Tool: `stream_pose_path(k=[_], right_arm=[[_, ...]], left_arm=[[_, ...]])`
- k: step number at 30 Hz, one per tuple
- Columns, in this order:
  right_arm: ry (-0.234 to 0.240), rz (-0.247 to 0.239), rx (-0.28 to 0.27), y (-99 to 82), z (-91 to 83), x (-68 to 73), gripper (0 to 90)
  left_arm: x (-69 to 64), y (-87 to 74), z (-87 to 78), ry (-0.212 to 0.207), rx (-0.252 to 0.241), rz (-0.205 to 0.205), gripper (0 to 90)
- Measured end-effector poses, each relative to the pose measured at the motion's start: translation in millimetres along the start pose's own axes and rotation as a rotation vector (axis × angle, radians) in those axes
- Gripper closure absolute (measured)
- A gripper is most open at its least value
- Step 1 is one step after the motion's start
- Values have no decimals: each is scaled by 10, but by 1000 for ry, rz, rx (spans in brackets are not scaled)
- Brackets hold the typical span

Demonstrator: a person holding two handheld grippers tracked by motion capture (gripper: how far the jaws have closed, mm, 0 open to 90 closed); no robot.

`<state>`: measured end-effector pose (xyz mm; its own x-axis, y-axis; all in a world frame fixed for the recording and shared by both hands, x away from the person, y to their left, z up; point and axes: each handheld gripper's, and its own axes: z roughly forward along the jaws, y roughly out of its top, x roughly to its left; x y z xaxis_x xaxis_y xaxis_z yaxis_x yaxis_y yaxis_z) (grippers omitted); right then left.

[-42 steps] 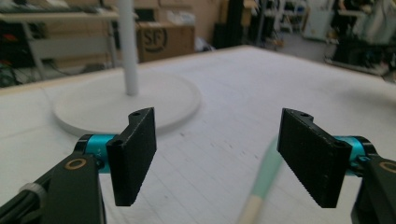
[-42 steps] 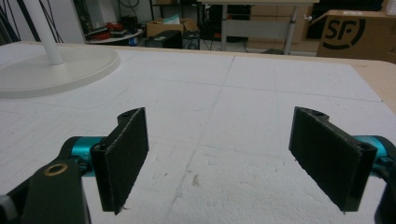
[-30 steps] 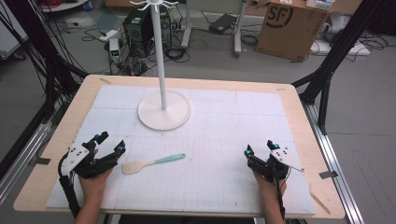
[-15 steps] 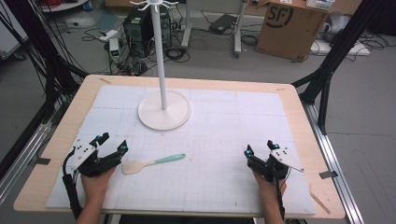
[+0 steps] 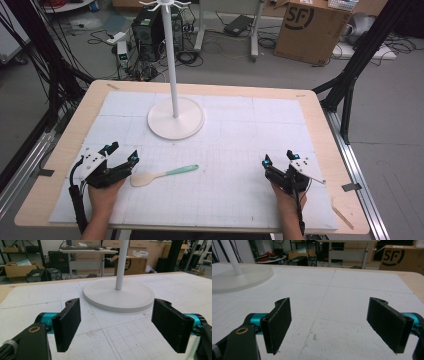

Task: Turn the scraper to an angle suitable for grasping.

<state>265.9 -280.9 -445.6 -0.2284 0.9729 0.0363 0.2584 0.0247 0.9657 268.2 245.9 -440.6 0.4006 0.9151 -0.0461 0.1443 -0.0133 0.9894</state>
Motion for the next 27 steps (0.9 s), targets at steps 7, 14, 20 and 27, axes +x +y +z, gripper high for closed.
stream_pose_path(k=[7, 14, 20, 27], right_arm=[[1, -9, 0, -2, 2, 5, 190], [18, -24, 3, -7, -13, 25, 189], [22, -19, -1, -6, -9, 20, 189], [16, -27, 0, -7, -8, 19, 189]], left_arm=[[1, -4, 15, -2, 5, -6, 242], [-36, -8, 23, -3, 28, 12, 243], [-38, -9, 34, -3, 35, 17, 245], [-40, -10, 31, -6, 38, 17, 246]])
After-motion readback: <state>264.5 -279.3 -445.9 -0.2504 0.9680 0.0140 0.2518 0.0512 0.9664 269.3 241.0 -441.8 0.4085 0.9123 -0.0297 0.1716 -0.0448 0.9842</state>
